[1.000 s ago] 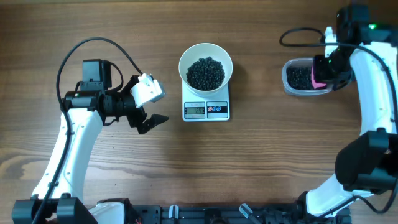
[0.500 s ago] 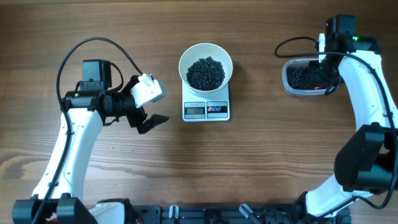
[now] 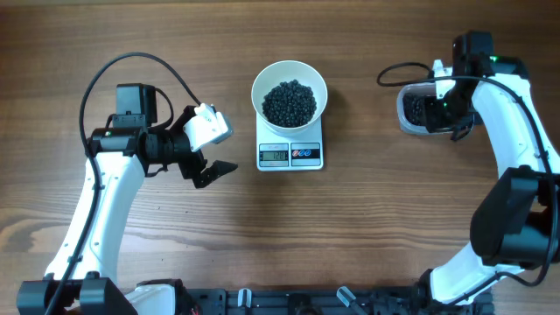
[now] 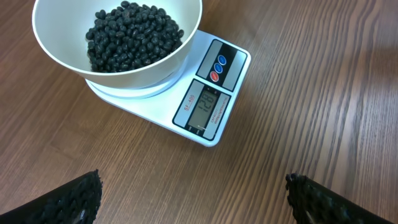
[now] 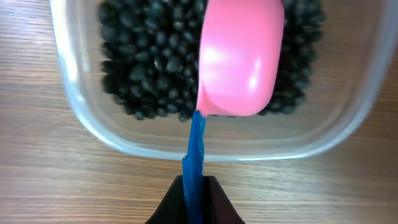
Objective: Scoop item into bowl and weigh 150g on scale
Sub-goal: 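Move the pink scoop back into the bean tub and scoop beans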
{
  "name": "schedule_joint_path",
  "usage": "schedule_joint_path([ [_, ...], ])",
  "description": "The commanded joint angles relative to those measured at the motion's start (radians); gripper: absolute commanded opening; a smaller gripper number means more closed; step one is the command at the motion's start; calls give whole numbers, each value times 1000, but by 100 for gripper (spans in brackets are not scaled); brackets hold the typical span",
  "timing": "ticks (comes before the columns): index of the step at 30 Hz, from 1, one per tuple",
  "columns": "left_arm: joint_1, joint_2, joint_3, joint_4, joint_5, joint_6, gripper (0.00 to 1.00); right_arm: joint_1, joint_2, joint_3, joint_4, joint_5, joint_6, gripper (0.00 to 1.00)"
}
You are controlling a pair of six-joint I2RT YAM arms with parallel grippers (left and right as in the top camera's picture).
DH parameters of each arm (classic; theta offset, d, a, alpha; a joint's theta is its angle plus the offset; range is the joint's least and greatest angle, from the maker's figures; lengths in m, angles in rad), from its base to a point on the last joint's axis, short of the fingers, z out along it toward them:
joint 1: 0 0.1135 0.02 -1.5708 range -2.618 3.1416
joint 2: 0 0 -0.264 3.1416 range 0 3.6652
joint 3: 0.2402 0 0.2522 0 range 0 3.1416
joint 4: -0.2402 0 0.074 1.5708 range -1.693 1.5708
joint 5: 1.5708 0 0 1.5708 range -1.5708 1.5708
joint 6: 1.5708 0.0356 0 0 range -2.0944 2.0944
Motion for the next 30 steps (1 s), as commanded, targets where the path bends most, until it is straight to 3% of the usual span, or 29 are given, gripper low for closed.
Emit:
schedule_joint_path([
  [1, 3, 4, 6, 0, 5, -6, 100, 8, 38, -24, -7, -155, -15, 4],
  [7, 3, 4, 6, 0, 5, -6, 100, -6, 38, -24, -10, -219, 19, 4],
  [23, 3, 4, 6, 0, 5, -6, 100, -231, 38, 12, -13, -480, 60, 4],
  [30, 3, 4, 6, 0, 5, -6, 100, -230, 38, 11, -19, -487, 60, 4],
])
